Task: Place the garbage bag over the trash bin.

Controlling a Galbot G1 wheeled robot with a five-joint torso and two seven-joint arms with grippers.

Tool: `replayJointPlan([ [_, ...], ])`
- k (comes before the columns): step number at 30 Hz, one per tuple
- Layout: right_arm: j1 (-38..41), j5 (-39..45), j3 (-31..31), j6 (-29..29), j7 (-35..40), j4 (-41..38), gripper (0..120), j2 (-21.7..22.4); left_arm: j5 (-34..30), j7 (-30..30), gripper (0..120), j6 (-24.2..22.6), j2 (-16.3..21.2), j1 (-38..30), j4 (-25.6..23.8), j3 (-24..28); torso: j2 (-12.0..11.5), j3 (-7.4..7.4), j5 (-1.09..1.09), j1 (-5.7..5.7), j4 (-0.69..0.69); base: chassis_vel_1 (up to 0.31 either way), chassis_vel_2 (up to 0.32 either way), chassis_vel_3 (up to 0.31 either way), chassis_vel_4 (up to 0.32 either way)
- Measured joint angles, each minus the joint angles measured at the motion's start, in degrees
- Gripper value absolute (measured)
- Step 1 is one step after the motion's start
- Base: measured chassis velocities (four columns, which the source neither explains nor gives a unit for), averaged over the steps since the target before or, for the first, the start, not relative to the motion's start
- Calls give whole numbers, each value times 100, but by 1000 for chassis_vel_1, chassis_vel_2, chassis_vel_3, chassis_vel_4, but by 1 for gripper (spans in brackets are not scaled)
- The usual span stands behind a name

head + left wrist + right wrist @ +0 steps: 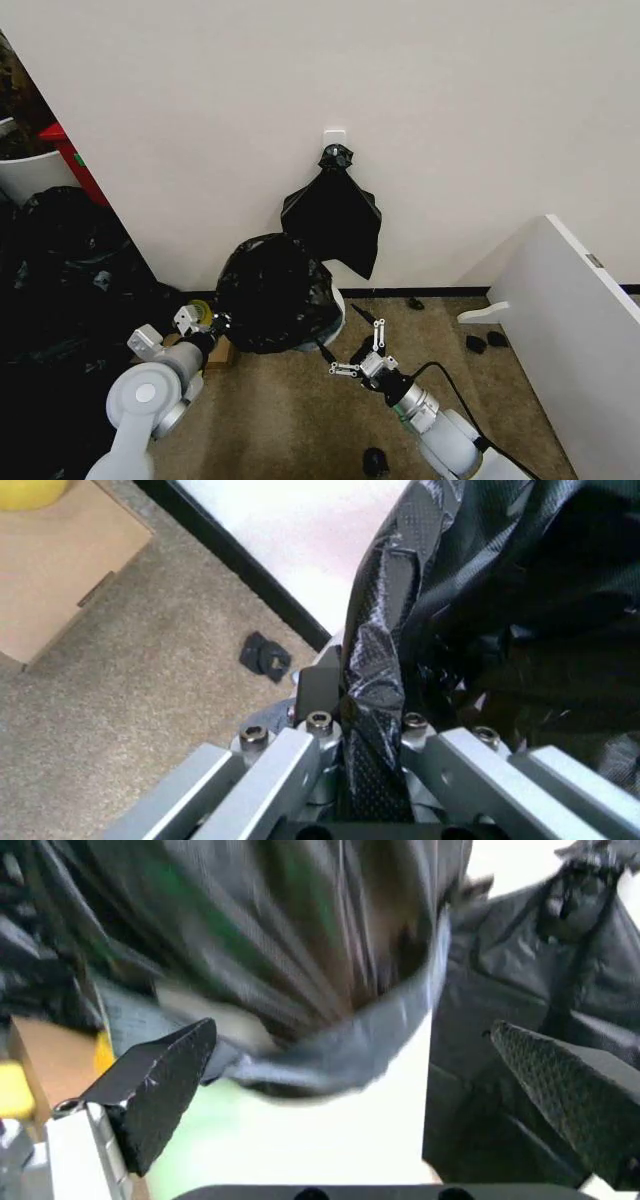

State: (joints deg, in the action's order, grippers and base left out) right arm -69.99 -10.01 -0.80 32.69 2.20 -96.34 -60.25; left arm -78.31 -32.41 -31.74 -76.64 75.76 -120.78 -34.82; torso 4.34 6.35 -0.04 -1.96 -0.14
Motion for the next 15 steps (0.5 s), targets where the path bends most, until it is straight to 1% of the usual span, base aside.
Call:
replayJointPlan([
  [4, 73, -225, -123, 84, 90, 310, 100, -6, -4, -1, 1, -41, 0, 30, -122, 11, 0, 0, 1, 0, -1, 0, 0, 0, 0],
  [7, 101, -483, -315, 313, 98, 540, 100, 9, 3, -1, 1, -44, 16, 31, -144, -2, 0, 0, 0, 0, 0, 0, 0, 0, 0],
  [10, 89, -497, -377, 468, 47, 586, 100, 52, 31, 4, 1, -44, 29, 34, -144, 7, 0, 0, 1, 0, 0, 0, 0, 0, 0],
  [13, 41, -367, -385, 617, -5, 586, 100, 118, 130, 47, 1, -38, 47, 46, -141, 78, 0, 0, 0, 0, 0, 0, 0, 0, 0],
  [14, 28, -123, -384, 769, -176, 589, 100, 163, 206, 96, 1, -28, 60, 52, -139, 139, 0, 0, 1, 0, -1, 0, 0, 0, 0],
  [15, 25, 227, -385, 1005, -531, 616, 100, 217, 290, 151, 1, -19, 80, 54, -139, 202, 0, 0, -1, 0, -1, 0, 0, 0, 0],
])
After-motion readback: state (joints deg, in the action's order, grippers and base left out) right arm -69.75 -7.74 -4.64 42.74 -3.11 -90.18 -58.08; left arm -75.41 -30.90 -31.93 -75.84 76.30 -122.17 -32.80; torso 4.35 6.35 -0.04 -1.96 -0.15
